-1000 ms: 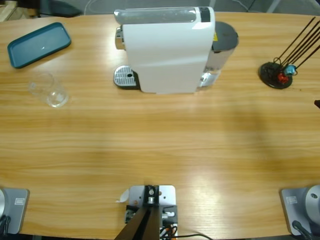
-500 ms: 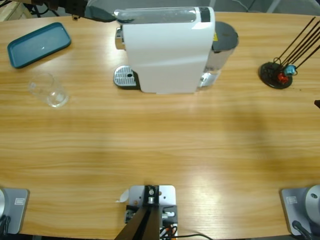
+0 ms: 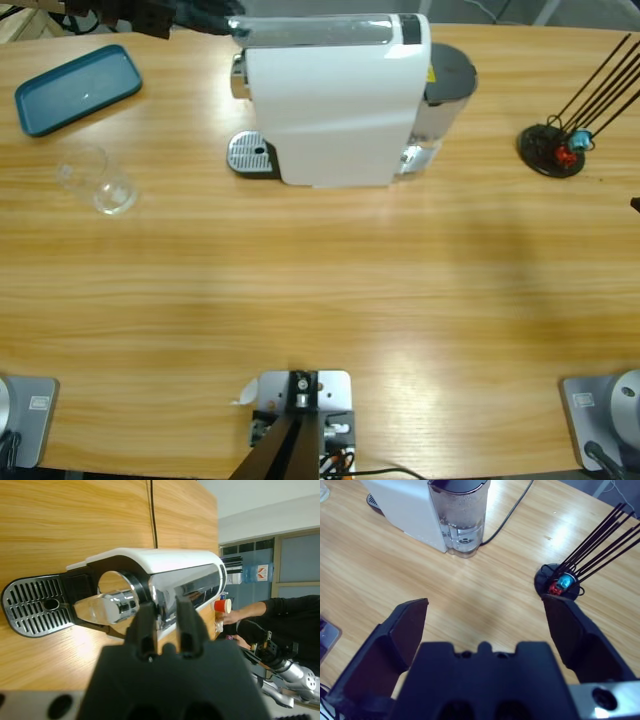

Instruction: Pour coffee

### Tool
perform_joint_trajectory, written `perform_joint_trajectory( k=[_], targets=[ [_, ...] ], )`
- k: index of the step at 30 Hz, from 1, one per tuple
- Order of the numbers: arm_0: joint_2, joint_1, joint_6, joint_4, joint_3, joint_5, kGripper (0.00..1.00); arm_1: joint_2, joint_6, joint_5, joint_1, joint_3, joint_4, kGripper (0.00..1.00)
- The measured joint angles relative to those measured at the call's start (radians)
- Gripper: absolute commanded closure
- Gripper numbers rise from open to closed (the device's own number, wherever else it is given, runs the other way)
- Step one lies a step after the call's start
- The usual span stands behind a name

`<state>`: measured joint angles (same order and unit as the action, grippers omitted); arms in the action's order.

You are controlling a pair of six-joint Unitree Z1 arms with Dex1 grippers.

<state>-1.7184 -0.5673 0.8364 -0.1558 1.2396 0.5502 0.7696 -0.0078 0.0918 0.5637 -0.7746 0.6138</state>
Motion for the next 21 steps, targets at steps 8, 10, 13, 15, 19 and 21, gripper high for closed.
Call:
perform_joint_trajectory(
  k=[8, 10, 13, 15, 19, 21],
  targets=[
    [0.0, -0.002, 0.031, 0.02, -0.002, -0.004, 1.0, 0.0, 0.001, 0.002, 0.0, 0.0, 0.0, 0.0],
    [0.0, -0.002, 0.053, 0.042, -0.003, -0.003, 1.0, 0.0, 0.001, 0.002, 0.0, 0.0, 0.0, 0.0],
    [0.008, -0.027, 0.071, 0.102, 0.041, 0.011, 1.0, 0.0, 0.001, 0.002, 0.0, 0.0, 0.0, 0.0],
    [0.014, -0.062, 0.081, 0.121, 0.099, 0.018, 1.0, 0.0, 0.001, 0.002, 0.0, 0.0, 0.0, 0.0],
    [0.014, -0.099, 0.086, 0.129, 0.206, 0.018, 1.0, 0.0, 0.001, 0.003, 0.0, 0.0, 0.0, 0.014],
    [0.014, -0.112, 0.021, 0.13, 0.232, 0.018, 0.658, 0.0, 0.014, 0.016, 0.0, 0.0, 0.0, 0.023]
  ],
)
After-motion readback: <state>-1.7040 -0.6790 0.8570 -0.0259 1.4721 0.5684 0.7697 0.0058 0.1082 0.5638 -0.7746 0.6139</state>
